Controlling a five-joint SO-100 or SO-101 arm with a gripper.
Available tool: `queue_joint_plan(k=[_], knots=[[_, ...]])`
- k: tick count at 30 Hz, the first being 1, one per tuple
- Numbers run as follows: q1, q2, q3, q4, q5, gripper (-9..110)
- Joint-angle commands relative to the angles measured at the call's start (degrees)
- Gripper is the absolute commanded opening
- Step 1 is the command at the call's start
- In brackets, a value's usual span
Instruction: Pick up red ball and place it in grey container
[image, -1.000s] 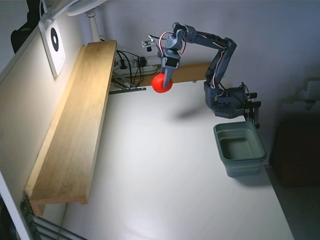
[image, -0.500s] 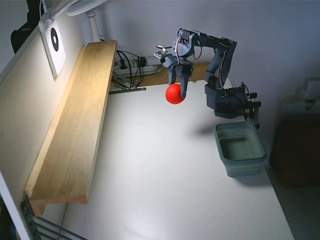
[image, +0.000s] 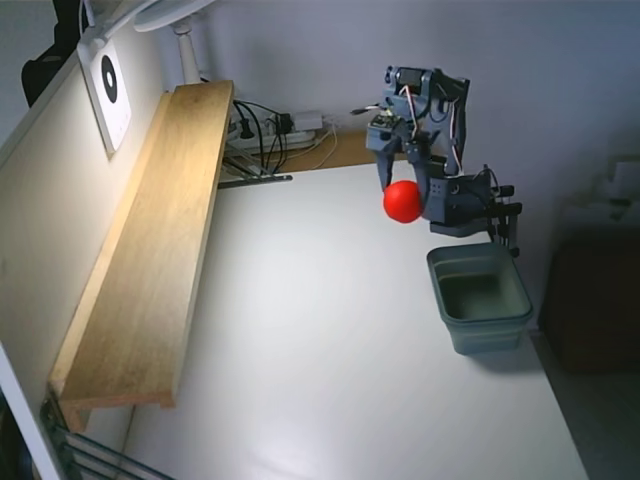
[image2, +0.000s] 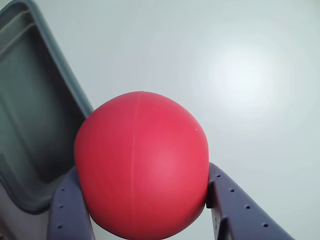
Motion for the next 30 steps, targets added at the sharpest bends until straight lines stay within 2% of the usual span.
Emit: queue_joint_plan(k=[1,12,23,30], knots=[[-5.97,0.31,-2.09,0.79,0.26,23],[-23.30,0.31,-2.09,0.79,0.26,23],[-23.82,-0.13,-2.25,0.52,0.26,23],[-23.82,-6.21,-5.54,-2.28,0.26,23]])
